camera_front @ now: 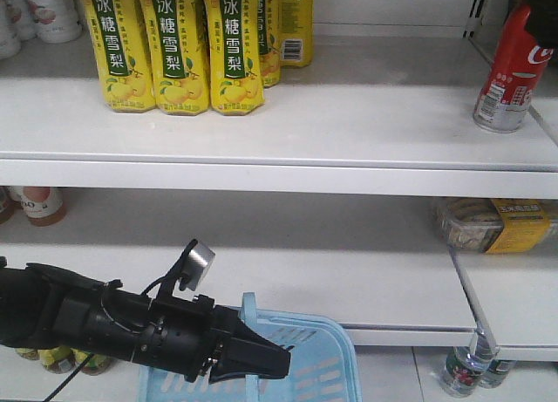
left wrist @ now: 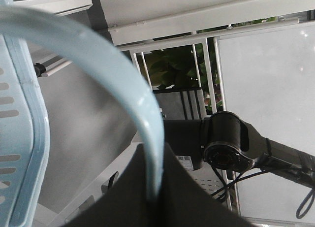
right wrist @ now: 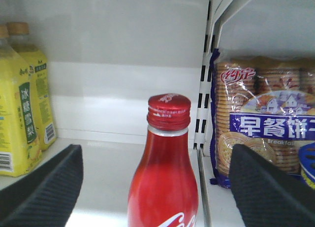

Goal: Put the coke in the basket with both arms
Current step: 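Reach the open right gripper around the red Coca-Cola can, then close the right gripper on the can top and lift it off the shelf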

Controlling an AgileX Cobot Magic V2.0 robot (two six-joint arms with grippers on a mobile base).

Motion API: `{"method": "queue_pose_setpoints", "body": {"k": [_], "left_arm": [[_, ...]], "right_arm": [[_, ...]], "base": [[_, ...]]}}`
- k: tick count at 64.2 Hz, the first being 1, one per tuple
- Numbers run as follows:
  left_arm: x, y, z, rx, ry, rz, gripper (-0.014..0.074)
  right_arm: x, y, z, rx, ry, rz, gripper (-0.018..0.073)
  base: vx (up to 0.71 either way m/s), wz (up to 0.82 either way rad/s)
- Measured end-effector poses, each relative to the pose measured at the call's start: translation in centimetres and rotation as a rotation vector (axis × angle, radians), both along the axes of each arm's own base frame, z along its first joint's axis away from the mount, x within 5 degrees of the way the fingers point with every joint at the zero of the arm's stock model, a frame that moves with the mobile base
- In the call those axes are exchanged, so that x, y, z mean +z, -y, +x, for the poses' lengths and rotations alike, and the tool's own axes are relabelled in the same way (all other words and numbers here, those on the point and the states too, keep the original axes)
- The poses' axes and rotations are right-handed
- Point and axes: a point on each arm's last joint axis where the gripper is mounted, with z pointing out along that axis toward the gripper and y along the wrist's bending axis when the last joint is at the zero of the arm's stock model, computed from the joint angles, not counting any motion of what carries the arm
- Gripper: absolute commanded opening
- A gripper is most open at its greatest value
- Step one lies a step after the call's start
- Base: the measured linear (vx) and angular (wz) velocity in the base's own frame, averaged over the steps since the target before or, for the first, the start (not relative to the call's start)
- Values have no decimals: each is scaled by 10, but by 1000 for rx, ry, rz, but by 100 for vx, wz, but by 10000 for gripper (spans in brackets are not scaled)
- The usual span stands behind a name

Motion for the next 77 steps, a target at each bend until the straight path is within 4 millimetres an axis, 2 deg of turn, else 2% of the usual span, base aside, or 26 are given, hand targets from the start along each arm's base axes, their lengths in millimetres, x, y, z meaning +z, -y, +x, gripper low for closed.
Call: {"method": "queue_pose_setpoints", "body": {"k": [22, 34, 41, 47, 54, 68, 77], "left_arm": [[0, 0, 0, 0, 0, 0, -6], [0, 0, 0, 0, 0, 0, -6], [0, 0, 0, 0, 0, 0, -6], [0, 0, 0, 0, 0, 0, -6], [0, 0, 0, 0, 0, 0, -6], [0, 0, 0, 0, 0, 0, -6], [0, 0, 0, 0, 0, 0, -6]], "right_arm": [[-14, -2, 24, 11, 9, 3, 589], [-20, -4, 41, 15, 10, 3, 538], [-15, -4, 51, 13, 7, 3, 429], [-13, -4, 56, 9, -17, 2, 242], [-14, -3, 59, 4, -36, 10, -18], [-11, -2, 53, -2, -50, 22, -11], [-8, -1, 39, -3, -47, 26, -10]], "base": [[0, 0], [0, 0], [0, 0], [0, 0], [0, 0], [0, 0], [0, 0]]}}
